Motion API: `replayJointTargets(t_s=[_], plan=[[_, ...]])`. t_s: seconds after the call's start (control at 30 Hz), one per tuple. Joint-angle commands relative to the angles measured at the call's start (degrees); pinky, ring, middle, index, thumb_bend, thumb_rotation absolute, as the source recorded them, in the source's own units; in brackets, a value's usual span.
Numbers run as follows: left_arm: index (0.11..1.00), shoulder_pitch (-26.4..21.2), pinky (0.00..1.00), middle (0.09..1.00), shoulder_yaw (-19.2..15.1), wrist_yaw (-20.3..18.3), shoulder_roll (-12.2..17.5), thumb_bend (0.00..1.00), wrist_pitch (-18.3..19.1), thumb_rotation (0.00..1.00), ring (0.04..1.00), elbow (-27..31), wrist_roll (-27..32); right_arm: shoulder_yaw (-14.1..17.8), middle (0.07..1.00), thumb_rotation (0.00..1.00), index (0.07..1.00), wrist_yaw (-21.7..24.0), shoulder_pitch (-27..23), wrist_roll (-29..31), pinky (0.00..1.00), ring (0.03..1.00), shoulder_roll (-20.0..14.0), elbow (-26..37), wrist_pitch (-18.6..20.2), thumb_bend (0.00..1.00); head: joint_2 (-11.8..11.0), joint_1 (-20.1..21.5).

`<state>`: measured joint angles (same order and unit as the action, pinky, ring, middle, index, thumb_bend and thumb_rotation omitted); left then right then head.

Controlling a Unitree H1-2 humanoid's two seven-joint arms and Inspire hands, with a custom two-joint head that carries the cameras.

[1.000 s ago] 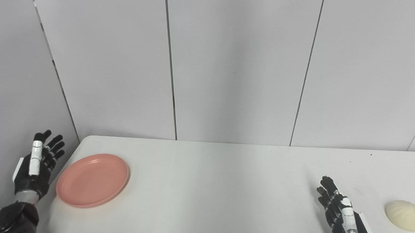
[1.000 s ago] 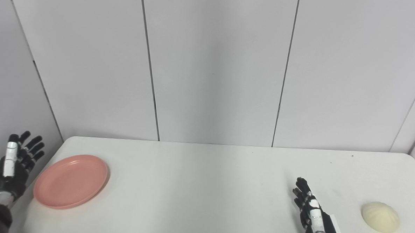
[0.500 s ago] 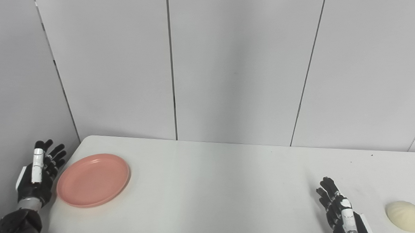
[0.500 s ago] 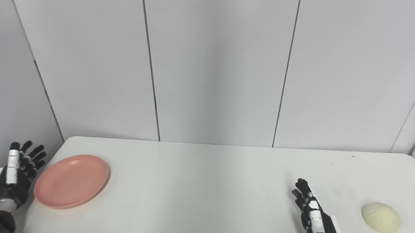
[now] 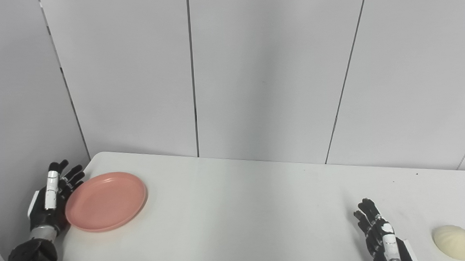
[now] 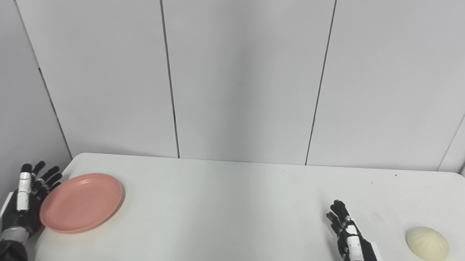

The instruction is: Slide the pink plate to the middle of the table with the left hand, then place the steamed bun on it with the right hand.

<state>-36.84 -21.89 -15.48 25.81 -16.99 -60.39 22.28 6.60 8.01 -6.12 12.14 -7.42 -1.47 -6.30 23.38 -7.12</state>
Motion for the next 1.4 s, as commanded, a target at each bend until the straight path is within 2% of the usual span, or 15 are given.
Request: replayJointTargets(t_s=[0.0,0.17,0.27,0.43,0.6,0.73,0.97,1.1,1.2,1.37], plan=[[0.914,-0.92,0.9,0.852,0.37,-0.6,0.32,0.83,-0.37,0.86,0.871,3.15,0.19,-0.08,0.939,0.97,0.931,-0.03,2.31,-0.22,1.0,0.928,0.37,-1.11,-1.52,0.77,0.07,0.09],[0.924,0.07,0.85,0.856,1.43,0.33,-1.35,0.84,0.82,0.85,0.853,5.9,-0.33,-0.08,0.932,0.98,0.932,-0.05,2.21,-0.34,0.99,0.919,0.4,-1.42,-1.72,0.75,0.09,0.16],[0.93,0.33,0.85,0.862,1.79,0.43,-2.61,0.81,1.83,0.84,0.854,7.76,-0.06,-0.17,0.928,0.98,0.928,-0.15,2.21,-0.47,0.99,0.916,0.41,-1.19,-1.35,0.75,0.16,0.28],[0.951,0.44,0.85,0.861,2.64,-0.34,-3.98,0.83,3.05,0.84,0.851,9.91,-0.04,-0.35,0.923,0.98,0.927,-0.21,2.21,-0.71,0.98,0.912,0.49,-0.96,-1.29,0.76,0.21,0.63],[0.907,0.35,0.85,0.846,4.06,0.24,-5.61,0.85,4.51,0.83,0.844,12.79,-1.04,-0.49,0.921,0.98,0.932,-0.27,2.19,-0.87,0.98,0.91,0.86,-0.97,-1.64,0.76,0.42,1.27],[0.927,0.29,0.85,0.852,5.24,0.33,-6.58,0.85,5.8,0.84,0.847,14.59,-1.6,-0.66,0.915,0.98,0.93,-0.28,2.29,-1.34,0.97,0.908,1.04,-0.57,-1.56,0.78,0.78,1.69],[0.926,-0.65,0.83,0.829,6.55,1.26,-8.65,0.83,6.43,0.85,0.829,14.8,-2.72,-0.79,0.915,0.97,0.93,-0.29,2.5,-1.6,0.97,0.907,1.11,0.12,-1.21,0.78,1.12,2.19],[0.928,-1.09,0.84,0.829,7.37,0.45,-10.02,0.83,6.64,0.82,0.837,14.64,-2.62,-0.93,0.912,0.96,0.926,-0.43,2.59,-1.75,0.96,0.9,1.19,0.56,-0.79,0.78,1.35,2.7],[0.91,-1.29,0.82,0.818,8.1,1.42,-10.83,0.85,6.63,0.81,0.827,14.8,-3.32,-1.01,0.916,0.96,0.931,-0.5,2.67,-1.81,0.97,0.906,1.25,0.87,-0.5,0.78,1.4,2.82],[0.912,-2.25,0.82,0.816,9.09,1.23,-12.94,0.85,6.67,0.82,0.821,14.82,-3.3,-1.23,0.916,0.95,0.936,-1.03,2.6,-2.16,0.97,0.904,1.69,1.49,0.37,0.82,1.67,3.67]])
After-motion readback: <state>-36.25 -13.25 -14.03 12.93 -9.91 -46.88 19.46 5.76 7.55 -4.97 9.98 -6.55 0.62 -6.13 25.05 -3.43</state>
